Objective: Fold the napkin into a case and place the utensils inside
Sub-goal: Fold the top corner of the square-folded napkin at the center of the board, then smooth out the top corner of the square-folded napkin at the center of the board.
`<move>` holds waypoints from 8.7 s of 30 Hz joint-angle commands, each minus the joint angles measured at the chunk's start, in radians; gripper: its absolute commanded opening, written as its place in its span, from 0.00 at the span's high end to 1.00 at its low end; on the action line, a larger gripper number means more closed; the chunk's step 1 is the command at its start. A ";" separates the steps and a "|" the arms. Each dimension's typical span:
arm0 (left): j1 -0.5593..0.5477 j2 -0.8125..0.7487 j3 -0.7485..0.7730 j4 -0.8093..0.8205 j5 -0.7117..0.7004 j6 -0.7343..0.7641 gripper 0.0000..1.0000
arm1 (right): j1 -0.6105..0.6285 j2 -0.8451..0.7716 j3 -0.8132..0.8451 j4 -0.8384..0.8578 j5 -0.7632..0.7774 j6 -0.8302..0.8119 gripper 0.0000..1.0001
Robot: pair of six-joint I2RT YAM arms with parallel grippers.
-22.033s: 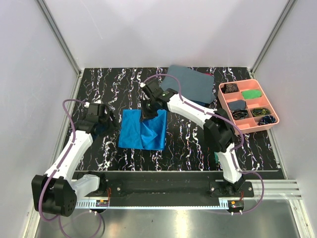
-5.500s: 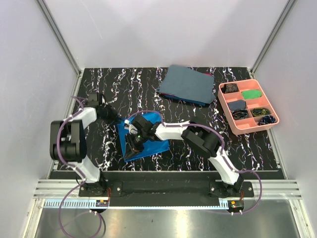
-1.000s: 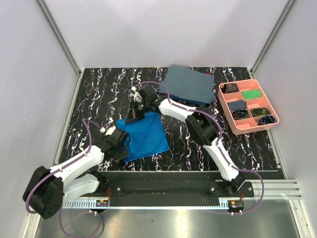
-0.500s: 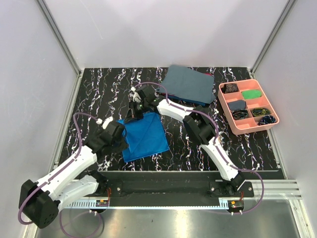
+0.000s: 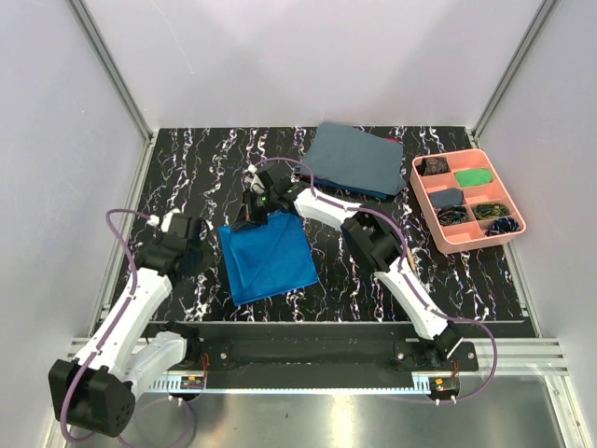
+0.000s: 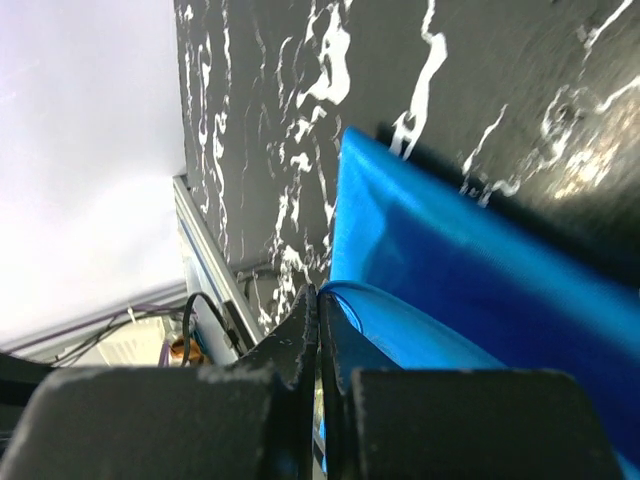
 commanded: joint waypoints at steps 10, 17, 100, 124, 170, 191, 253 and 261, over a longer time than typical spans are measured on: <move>0.119 0.138 0.066 0.156 0.174 0.113 0.83 | 0.004 0.089 0.136 0.045 0.003 0.088 0.99; 0.121 0.170 0.034 0.194 0.170 0.111 0.84 | 0.004 0.138 0.196 0.042 -0.001 0.117 0.98; 0.245 0.684 0.298 0.452 0.469 0.148 0.78 | -0.332 -0.166 -0.260 -0.047 -0.020 -0.206 0.87; 0.119 0.290 -0.215 0.441 0.560 0.062 0.96 | -0.122 -0.284 -0.427 0.131 -0.104 -0.070 0.78; 0.257 0.860 0.419 0.288 0.374 0.326 0.43 | -0.009 -0.430 -0.460 -0.176 0.061 -0.349 0.45; 0.231 0.864 0.502 0.288 0.392 0.381 0.65 | 0.017 -0.408 -0.479 -0.142 0.069 -0.312 0.50; 0.197 0.986 0.626 0.145 0.197 0.501 1.00 | 0.172 -0.264 -0.451 0.116 -0.066 -0.059 0.66; 0.204 0.998 0.635 0.143 0.197 0.499 1.00 | 0.206 -0.213 -0.411 0.125 -0.081 -0.039 0.69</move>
